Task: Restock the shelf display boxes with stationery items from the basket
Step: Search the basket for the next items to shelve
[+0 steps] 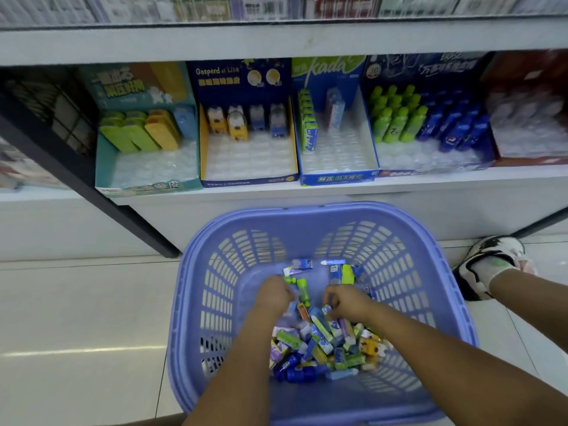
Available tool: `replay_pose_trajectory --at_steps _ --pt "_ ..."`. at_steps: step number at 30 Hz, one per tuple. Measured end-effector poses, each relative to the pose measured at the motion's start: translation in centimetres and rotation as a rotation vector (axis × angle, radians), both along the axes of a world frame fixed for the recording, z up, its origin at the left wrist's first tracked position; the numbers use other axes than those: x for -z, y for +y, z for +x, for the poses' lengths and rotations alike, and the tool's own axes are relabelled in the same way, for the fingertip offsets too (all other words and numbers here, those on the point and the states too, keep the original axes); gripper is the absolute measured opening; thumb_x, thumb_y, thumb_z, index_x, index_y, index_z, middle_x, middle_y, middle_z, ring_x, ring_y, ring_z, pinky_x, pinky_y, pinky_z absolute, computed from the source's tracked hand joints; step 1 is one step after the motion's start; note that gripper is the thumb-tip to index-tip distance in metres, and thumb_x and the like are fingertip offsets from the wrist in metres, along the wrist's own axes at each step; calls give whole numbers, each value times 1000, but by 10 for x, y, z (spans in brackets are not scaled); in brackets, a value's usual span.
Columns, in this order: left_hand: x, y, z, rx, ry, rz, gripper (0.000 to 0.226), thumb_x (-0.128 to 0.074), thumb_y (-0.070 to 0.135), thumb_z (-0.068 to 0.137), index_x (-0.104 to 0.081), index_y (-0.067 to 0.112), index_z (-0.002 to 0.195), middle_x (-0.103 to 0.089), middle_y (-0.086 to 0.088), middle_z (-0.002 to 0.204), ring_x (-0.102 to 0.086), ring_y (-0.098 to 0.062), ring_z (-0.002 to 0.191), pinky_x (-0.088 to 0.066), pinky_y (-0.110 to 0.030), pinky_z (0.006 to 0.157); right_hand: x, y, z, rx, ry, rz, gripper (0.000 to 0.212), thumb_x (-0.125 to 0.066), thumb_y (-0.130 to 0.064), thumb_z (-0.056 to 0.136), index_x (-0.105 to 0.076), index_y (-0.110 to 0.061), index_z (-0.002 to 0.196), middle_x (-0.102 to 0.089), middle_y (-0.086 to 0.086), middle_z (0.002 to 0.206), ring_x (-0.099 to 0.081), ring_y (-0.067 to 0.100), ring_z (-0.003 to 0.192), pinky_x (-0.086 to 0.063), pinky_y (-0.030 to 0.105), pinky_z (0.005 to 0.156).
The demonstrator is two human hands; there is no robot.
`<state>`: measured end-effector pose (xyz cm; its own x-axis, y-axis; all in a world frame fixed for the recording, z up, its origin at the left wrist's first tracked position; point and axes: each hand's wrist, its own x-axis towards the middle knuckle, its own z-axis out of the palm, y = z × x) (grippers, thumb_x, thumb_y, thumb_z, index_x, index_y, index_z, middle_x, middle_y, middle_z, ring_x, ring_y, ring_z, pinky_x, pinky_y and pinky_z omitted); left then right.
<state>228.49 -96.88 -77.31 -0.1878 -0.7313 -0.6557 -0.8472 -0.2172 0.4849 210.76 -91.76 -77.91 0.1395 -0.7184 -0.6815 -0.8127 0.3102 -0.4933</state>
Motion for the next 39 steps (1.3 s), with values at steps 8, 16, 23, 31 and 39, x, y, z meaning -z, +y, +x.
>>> replay_pose_trajectory --at_steps 8,16,23,31,39 --pt "-103 -55 9 -218 554 71 16 -62 14 90 -63 3 78 -56 -12 67 -53 -19 62 -50 -30 70 -154 -48 -12 350 -516 -407 20 -80 -20 69 -65 -26 81 -66 -7 74 -66 9 71 -53 18 69" --pt "-189 -51 3 -439 1136 113 17 -46 23 98 -61 15 94 -66 -3 71 -66 -15 57 -53 -24 48 -231 -123 -13 448 -287 -1138 18 -70 -12 82 -62 -10 97 -61 -6 85 -57 4 75 -50 12 73" --pt "-190 -53 3 -425 1022 -87 28 -40 34 101 -66 26 92 -56 3 71 -36 -6 43 -27 -14 39 -214 -156 -10 304 -182 -1130 17 -73 -14 79 -67 -10 94 -62 -4 83 -60 9 74 -50 13 70" --pt "-193 -57 -5 -527 1091 19 40 -32 22 98 -69 6 93 -51 0 65 -34 -8 44 -21 -17 38 -213 -158 -5 179 -29 -1049 15 -76 -9 75 -69 -6 88 -62 1 82 -56 11 72 -49 22 72" --pt "-192 -49 -24 -449 1146 -160 26 -43 22 100 -68 17 98 -67 1 92 -54 -8 72 -47 -19 64 -234 -116 -2 374 -440 -816 12 -75 -28 77 -69 -22 85 -68 -1 75 -60 11 66 -50 26 64"
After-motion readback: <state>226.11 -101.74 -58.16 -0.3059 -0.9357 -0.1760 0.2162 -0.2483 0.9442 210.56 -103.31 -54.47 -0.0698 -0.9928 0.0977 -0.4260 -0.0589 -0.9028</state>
